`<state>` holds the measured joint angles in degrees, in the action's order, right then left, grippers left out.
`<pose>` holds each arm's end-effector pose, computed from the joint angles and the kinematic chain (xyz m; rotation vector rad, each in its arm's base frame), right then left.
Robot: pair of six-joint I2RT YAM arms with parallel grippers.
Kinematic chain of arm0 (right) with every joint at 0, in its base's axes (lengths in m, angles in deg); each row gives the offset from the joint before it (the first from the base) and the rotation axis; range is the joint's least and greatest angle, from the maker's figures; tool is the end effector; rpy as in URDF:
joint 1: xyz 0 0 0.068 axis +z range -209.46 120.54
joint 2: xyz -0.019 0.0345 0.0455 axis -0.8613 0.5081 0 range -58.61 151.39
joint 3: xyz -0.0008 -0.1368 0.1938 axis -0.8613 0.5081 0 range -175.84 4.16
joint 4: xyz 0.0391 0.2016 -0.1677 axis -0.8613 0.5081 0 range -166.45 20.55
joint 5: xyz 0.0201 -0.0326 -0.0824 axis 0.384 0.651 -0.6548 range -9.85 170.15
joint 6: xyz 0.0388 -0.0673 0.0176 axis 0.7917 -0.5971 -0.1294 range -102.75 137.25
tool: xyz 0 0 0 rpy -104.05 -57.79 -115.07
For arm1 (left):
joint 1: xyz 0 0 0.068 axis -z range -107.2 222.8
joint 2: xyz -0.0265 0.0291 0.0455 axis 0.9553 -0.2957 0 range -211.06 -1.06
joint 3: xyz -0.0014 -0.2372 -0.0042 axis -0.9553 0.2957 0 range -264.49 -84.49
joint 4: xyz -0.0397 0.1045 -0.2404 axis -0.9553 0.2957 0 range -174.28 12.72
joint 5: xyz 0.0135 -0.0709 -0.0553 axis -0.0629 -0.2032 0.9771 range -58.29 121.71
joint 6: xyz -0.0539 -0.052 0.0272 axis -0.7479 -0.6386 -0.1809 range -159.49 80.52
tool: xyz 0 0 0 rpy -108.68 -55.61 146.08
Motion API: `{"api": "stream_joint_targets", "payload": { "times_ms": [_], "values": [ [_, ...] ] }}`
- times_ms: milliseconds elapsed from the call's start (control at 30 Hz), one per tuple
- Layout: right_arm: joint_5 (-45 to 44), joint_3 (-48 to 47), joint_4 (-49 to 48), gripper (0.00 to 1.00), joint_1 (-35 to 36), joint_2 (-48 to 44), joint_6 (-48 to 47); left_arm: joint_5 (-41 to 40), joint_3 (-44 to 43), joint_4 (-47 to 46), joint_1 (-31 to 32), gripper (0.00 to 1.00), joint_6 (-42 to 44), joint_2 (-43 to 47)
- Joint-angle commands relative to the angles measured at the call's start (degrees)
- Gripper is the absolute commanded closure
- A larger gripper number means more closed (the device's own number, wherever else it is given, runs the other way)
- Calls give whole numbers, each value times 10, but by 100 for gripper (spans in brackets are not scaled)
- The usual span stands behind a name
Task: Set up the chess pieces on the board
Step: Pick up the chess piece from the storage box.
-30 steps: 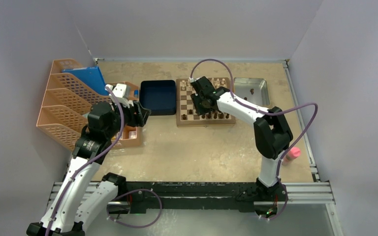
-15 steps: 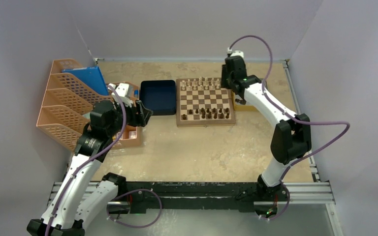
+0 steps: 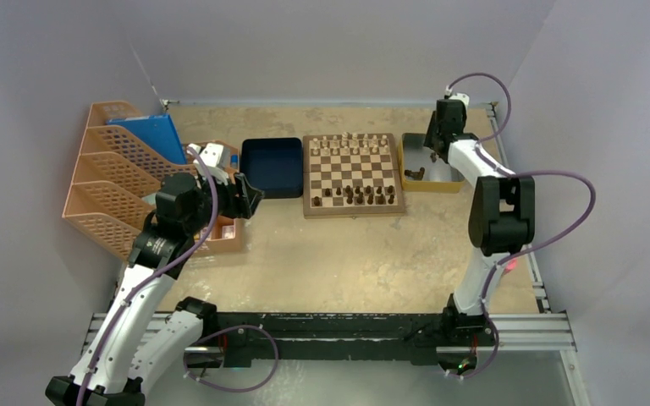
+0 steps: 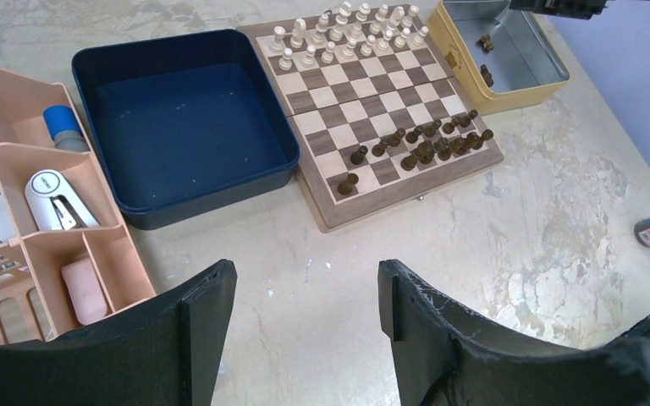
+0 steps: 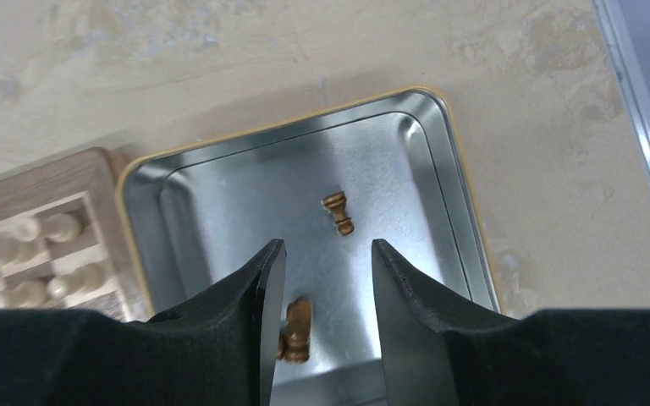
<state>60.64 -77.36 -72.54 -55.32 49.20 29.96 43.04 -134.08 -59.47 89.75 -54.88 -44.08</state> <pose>0.4596 0.0103 0.2034 0.3569 2.0385 -0.1766 0.2147 -0.0794 0.3122 0.1637 1.9165 -0.5691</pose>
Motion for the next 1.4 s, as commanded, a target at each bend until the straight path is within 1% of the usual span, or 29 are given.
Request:
{"api": "stream_joint_targets", "payload": {
  "times_ms": [0,200,467,833,1033,1167,1233,1367],
  "values": [
    [34,-16,-51,55,-13,35,-16,7,3,-29,3,38,7,0],
    [53,-24,-78,58,-27,77,-27,-3,4,-29,4,38,8,1],
    [52,-69,-56,64,-40,127,-39,-17,4,-28,4,38,12,2],
    [86,-70,-40,68,-48,153,-64,-18,3,-29,4,38,15,-2],
    [92,-73,-40,78,-57,158,-69,-18,4,-27,4,38,16,-2],
    [91,-82,-10,86,-57,151,-62,-18,3,-29,4,38,16,-3],
    [91,-82,-1,88,-56,141,-46,-17,2,-31,4,38,16,-5],
    [91,-81,23,90,-56,106,14,-16,-1,-31,4,38,5,-7]
  ]
}}
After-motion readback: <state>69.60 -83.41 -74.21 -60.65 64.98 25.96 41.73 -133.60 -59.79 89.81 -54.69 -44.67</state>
